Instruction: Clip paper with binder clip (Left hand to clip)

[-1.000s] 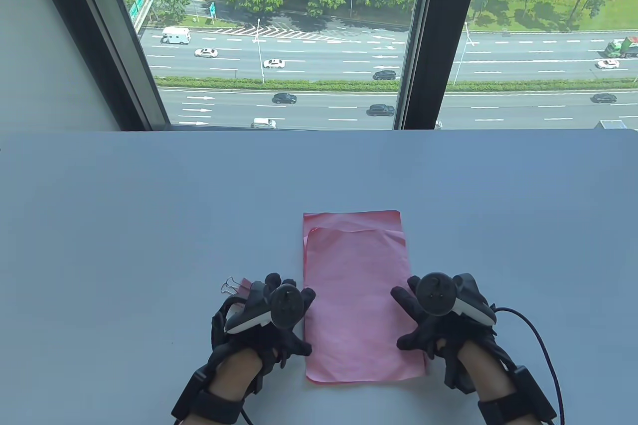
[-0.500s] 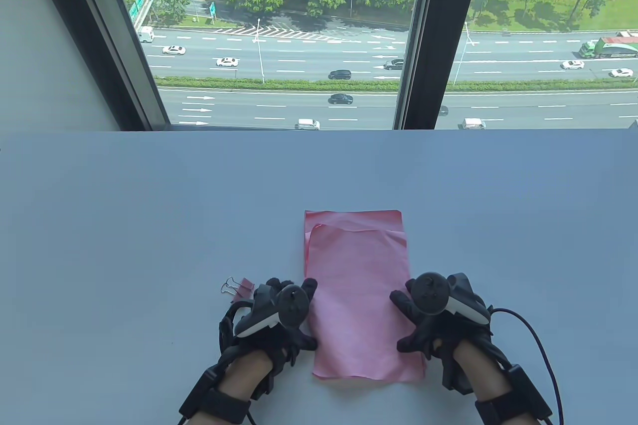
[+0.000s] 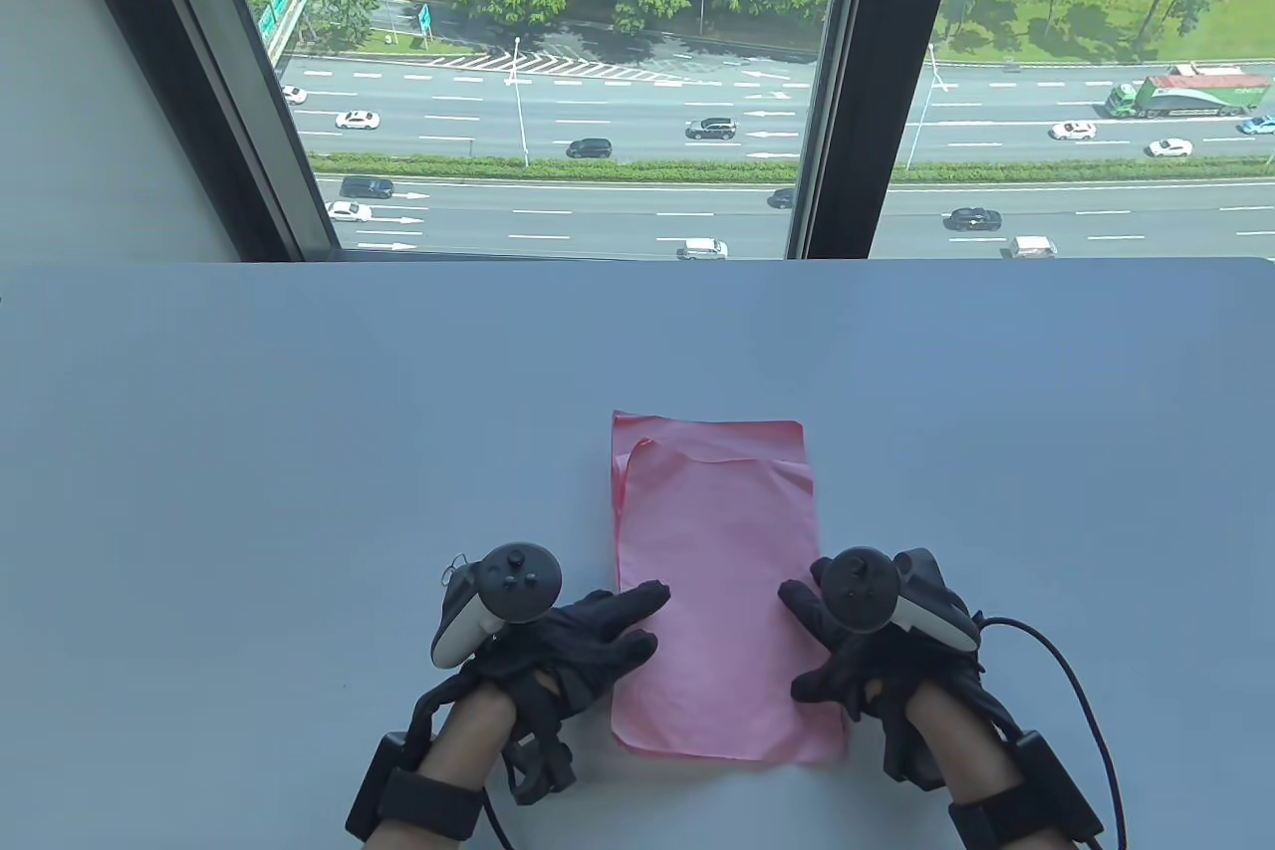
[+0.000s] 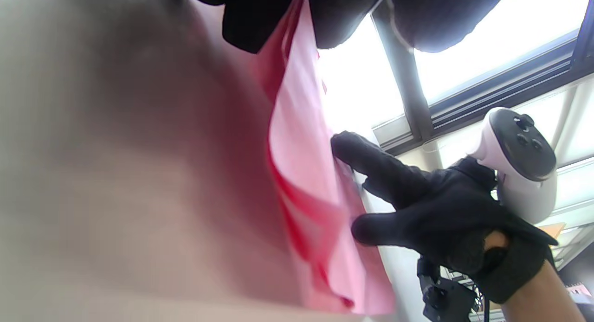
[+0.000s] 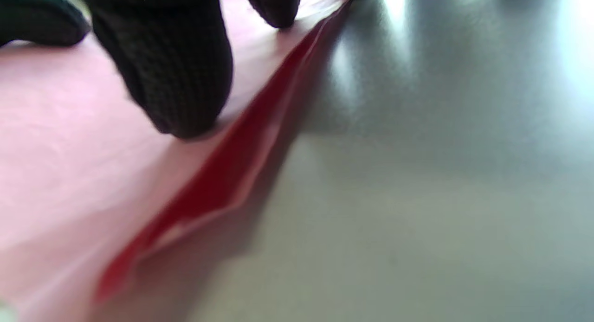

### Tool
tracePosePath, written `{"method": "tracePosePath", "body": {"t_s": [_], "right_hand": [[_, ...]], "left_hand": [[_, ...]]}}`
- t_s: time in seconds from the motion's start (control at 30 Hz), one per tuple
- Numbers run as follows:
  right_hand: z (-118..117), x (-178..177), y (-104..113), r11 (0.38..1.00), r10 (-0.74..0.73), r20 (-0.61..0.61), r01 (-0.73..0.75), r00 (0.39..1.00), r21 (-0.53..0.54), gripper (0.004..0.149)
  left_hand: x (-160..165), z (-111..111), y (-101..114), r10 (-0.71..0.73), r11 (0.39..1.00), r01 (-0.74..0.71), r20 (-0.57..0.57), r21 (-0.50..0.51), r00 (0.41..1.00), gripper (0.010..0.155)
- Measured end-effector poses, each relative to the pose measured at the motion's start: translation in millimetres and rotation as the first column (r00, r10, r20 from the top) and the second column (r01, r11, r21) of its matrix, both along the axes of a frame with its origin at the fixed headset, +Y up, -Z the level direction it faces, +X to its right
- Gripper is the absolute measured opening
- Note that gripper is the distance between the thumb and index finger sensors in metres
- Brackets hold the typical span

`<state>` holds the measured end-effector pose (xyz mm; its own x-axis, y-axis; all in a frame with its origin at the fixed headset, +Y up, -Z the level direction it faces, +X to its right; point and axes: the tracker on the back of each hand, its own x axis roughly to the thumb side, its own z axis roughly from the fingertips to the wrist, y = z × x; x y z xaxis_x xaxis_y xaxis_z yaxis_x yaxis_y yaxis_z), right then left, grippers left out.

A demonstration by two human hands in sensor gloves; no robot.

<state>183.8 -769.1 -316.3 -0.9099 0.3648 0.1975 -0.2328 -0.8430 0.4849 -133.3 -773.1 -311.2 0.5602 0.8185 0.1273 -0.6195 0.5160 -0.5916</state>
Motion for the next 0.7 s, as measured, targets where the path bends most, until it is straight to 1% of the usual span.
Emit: {"method": "tracePosePath", "body": {"t_s": [0.03,0.07,0.13,0.17,0.23,0.3,0.4,0.47,0.57,0.6,0.63,0.67,0.7], "right_hand": [[0,1,1,1.000,-0.014,0.002,0.014,1.000,0.006,0.090],[-1,3,2,0.999,-0.041,0.008,0.041,0.999,0.015,0.090],[-2,10,7,0.996,-0.080,0.037,0.079,0.996,0.035,0.092],[-2,15,10,0.993,-0.109,0.060,0.106,0.992,0.055,0.092],[-3,26,14,0.981,-0.170,0.112,0.158,0.979,0.108,0.087],[-3,37,18,0.962,-0.255,0.173,0.231,0.951,0.147,0.084],[-4,50,19,0.942,-0.332,0.235,0.308,0.914,0.133,0.085],[-5,53,18,0.929,-0.369,0.238,0.360,0.899,0.082,0.087],[-5,54,12,0.897,-0.431,0.267,0.442,0.862,0.022,0.087],[-5,54,10,0.882,-0.451,0.275,0.470,0.849,-0.006,0.087],[-5,54,9,0.877,-0.457,0.280,0.481,0.844,-0.020,0.087],[-5,54,7,0.860,-0.471,0.298,0.508,0.830,-0.057,0.088],[-4,53,6,0.847,-0.482,0.310,0.527,0.819,-0.075,0.088]], "left_hand": [[0,0,2,-0.016,1.000,0.016,-0.019,0.027,1.000,0.064],[1,0,5,-0.032,0.995,0.037,-0.056,0.090,0.998,0.059],[1,1,12,-0.065,0.986,0.077,-0.087,0.145,0.994,0.056],[0,2,15,-0.052,0.982,0.074,-0.126,0.176,0.991,0.054],[-2,3,18,-0.030,0.981,0.060,-0.164,0.182,0.986,0.052],[-5,3,20,-0.002,0.981,0.040,-0.194,0.189,0.981,0.051],[-10,2,22,0.033,0.984,0.007,-0.225,0.175,0.974,0.053],[-12,3,21,0.078,0.989,-0.042,-0.253,0.144,0.964,0.054],[-19,2,16,0.177,0.984,-0.164,-0.344,0.069,0.922,0.056],[-21,3,14,0.229,0.972,-0.233,-0.371,0.034,0.900,0.056],[-22,3,12,0.261,0.961,-0.275,-0.398,0.024,0.879,0.057],[-24,2,10,0.295,0.945,-0.326,-0.433,0.003,0.852,0.057],[-26,2,8,0.316,0.933,-0.358,-0.446,-0.011,0.837,0.058]]}}
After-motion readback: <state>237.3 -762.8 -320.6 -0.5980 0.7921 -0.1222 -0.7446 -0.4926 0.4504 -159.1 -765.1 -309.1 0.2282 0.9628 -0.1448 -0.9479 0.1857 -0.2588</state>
